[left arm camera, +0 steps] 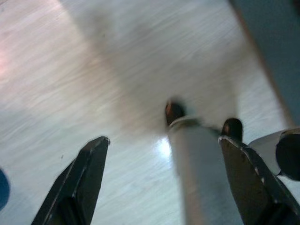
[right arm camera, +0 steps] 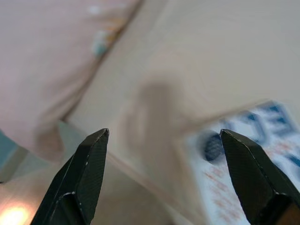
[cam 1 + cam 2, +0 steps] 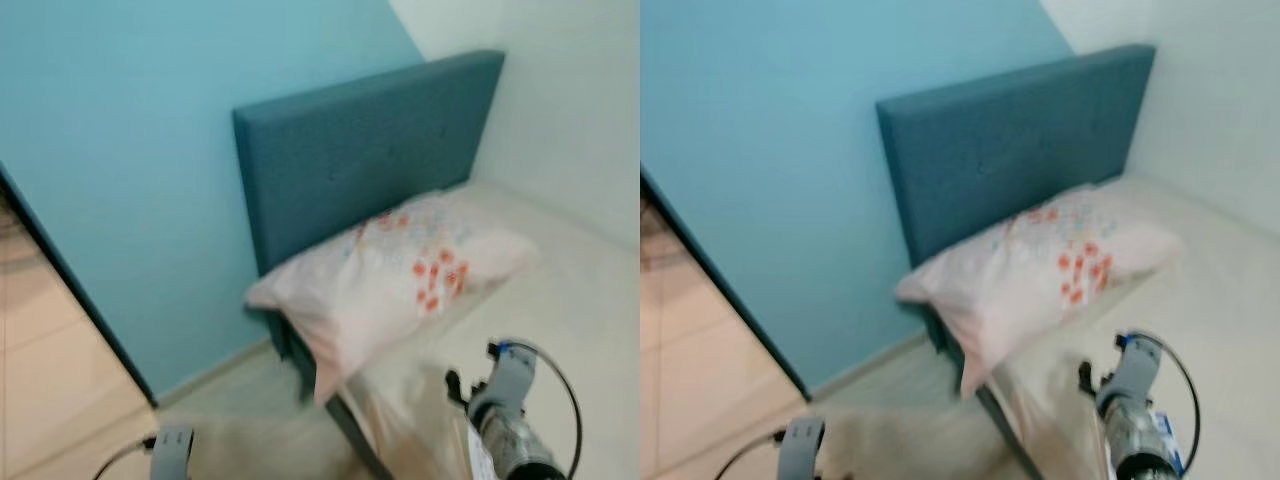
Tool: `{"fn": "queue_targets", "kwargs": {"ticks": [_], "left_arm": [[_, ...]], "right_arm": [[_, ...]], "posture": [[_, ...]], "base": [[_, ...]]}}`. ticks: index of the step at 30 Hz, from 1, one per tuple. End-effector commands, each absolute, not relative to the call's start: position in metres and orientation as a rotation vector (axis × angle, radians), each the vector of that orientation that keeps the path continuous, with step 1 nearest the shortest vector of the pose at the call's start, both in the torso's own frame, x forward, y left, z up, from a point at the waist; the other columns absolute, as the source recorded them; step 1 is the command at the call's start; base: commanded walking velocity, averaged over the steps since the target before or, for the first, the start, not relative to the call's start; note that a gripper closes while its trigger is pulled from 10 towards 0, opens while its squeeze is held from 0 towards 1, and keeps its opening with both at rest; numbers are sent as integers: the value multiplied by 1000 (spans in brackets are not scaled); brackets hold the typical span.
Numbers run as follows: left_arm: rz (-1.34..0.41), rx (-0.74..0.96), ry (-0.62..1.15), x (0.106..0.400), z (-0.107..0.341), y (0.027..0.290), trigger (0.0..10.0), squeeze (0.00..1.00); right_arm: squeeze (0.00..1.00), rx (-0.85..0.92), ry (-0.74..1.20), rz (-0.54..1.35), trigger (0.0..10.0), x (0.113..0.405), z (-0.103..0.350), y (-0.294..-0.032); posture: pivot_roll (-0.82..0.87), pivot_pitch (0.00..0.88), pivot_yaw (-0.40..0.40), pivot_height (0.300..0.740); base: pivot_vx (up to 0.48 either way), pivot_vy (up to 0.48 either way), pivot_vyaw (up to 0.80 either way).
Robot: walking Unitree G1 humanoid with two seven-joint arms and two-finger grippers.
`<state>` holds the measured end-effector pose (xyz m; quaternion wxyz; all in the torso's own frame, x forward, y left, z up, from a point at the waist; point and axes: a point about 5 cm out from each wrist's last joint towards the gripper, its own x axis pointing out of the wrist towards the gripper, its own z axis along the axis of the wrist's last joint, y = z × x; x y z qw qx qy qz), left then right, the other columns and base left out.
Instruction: Clean up the room
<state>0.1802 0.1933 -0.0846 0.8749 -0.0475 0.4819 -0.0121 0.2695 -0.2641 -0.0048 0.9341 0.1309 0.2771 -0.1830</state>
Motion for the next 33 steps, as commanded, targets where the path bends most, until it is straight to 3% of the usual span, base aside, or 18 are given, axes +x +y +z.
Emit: {"fn": "queue_targets", "kwargs": {"ticks": [1, 19, 33], "left_arm": [[-36, -80, 1008, 181, -84, 194, 10000, 0], [-122, -3, 958, 194, -79, 178, 10000, 0], [-136, -11, 953, 192, -80, 175, 10000, 0]], "right_arm": [[0, 269, 583, -370, 10000, 267, -8, -262], [0, 244, 612, -342, 10000, 270, -9, -256], [0, 266, 499, -379, 10000, 279, 6, -266]], "posture": [[-25, 0, 4, 709], [-26, 0, 6, 649], [-25, 0, 1, 609]], "base": [[-446, 0, 0], [-24, 0, 0], [0, 0, 0]]}}
